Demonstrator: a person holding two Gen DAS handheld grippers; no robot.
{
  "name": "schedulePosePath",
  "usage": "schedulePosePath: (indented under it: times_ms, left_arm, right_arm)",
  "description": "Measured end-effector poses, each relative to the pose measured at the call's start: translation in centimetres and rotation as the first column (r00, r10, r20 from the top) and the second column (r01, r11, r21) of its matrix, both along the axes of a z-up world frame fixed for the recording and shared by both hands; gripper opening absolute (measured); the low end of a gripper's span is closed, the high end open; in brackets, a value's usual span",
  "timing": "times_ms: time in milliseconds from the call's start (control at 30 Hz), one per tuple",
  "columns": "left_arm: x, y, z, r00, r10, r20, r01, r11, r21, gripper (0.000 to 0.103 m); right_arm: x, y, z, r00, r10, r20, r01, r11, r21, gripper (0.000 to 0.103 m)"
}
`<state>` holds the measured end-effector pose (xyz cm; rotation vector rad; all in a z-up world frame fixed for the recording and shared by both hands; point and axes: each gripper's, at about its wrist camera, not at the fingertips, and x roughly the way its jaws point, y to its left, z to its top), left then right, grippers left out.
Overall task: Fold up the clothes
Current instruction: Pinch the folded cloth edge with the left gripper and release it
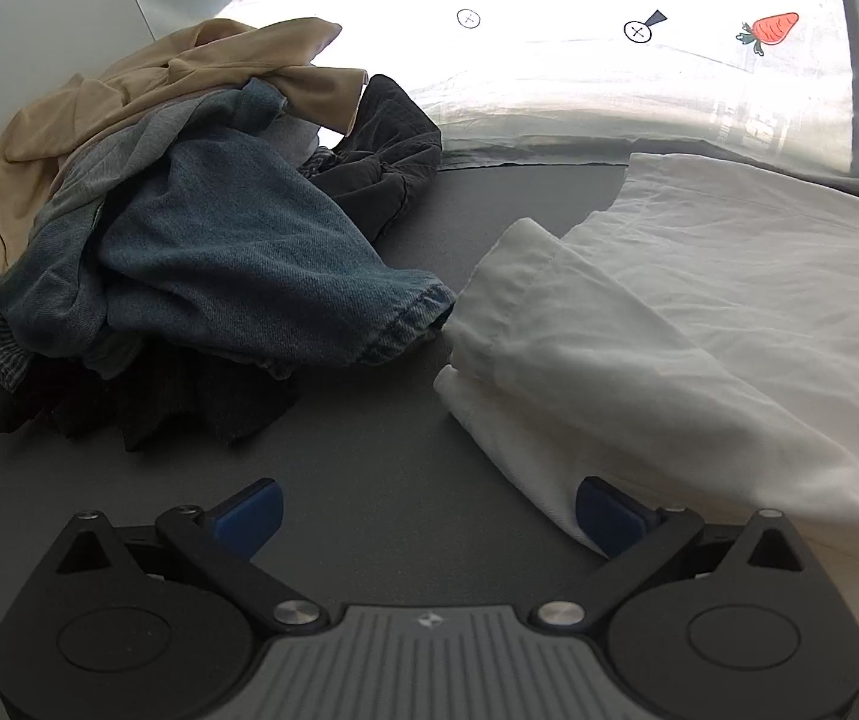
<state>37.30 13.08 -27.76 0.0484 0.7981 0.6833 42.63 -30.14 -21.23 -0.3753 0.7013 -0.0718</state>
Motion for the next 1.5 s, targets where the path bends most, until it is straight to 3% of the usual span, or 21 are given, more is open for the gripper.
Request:
schedulePosePath:
  times_ms: [133,200,300,433,467,500,567,633,833,933,1067,1167,1267,1333,1400,1500]
  left_arm:
    - [-0.6,0.9,0.5,1.000,-0.023,0.019,0.024,0.995,-0.094,0.101]
    - [-0.1,0.2,0.9,0.995,-0.098,0.033,0.101,0.992,-0.074,0.101]
    - [1.6,-0.7,1.4,0.989,-0.145,0.029,0.145,0.989,-0.032,0.102]
    - [3.3,1.7,1.0,0.999,-0.018,0.048,0.027,0.980,-0.198,0.099]
    - [3.5,2.5,0.6,0.999,0.028,0.047,-0.015,0.969,-0.248,0.094]
    - [3.2,3.0,0.4,0.996,0.050,0.067,-0.028,0.955,-0.295,0.083]
    - [2.4,3.3,0.6,0.991,0.075,0.110,-0.037,0.947,-0.318,0.062]
    - [1.8,3.7,1.0,0.987,0.048,0.152,0.012,0.929,-0.369,0.003]
    - [-1.8,6.7,2.2,0.947,0.179,0.268,-0.003,0.836,-0.549,0.003]
    - [-3.1,7.8,2.0,0.932,0.247,0.265,-0.048,0.809,-0.586,0.000]
    - [-5.2,9.5,1.5,0.910,0.323,0.260,-0.096,0.775,-0.625,0.000]
    - [-6.6,10.6,1.2,0.893,0.370,0.255,-0.123,0.748,-0.653,0.003]
    - [-6.0,9.4,2.2,0.916,0.288,0.278,-0.027,0.739,-0.674,0.044]
    - [-5.0,8.1,2.4,0.914,0.274,0.298,-0.005,0.745,-0.667,0.080]
    - [-3.8,7.0,2.5,0.914,0.259,0.313,0.011,0.755,-0.655,0.087]
    - [-1.4,5.8,2.2,0.942,0.207,0.263,-0.007,0.797,-0.603,0.088]
  right_arm:
    - [0.2,0.1,-0.1,1.000,-0.010,-0.006,0.010,1.000,0.011,0.103]
    - [0.4,0.0,0.2,1.000,-0.011,0.002,0.011,1.000,0.017,0.103]
    - [0.7,-0.6,0.9,0.999,-0.033,0.025,0.032,0.998,0.044,0.103]
    - [1.1,-1.3,1.4,0.998,-0.062,0.022,0.060,0.995,0.079,0.103]
    - [1.0,-1.4,1.3,0.998,-0.062,0.021,0.061,0.995,0.077,0.103]
    - [0.8,-1.3,1.2,0.998,-0.061,0.019,0.059,0.996,0.073,0.103]
    - [0.5,-1.3,1.1,0.998,-0.060,0.014,0.059,0.996,0.072,0.103]
    - [0.1,-1.5,0.9,0.998,-0.067,0.004,0.067,0.995,0.080,0.103]
    - [-1.4,-2.2,0.6,0.996,-0.089,-0.013,0.090,0.991,0.098,0.103]
    - [-2.2,-2.6,0.2,0.995,-0.093,-0.036,0.096,0.991,0.092,0.103]
    - [-2.9,-2.9,-0.2,0.993,-0.085,-0.084,0.093,0.992,0.089,0.103]
    - [-3.5,-3.1,0.9,0.995,-0.059,-0.087,0.072,0.985,0.158,0.103]
    - [-4.1,-2.7,3.0,0.999,0.004,-0.052,0.010,0.967,0.253,0.103]
    - [-4.5,-2.1,4.4,0.999,0.048,-0.010,-0.043,0.956,0.291,0.103]
    - [-4.6,-1.6,5.8,0.995,0.093,0.039,-0.100,0.939,0.330,0.103]
    - [-3.7,-1.3,6.5,0.991,0.113,0.076,-0.134,0.915,0.380,0.103]
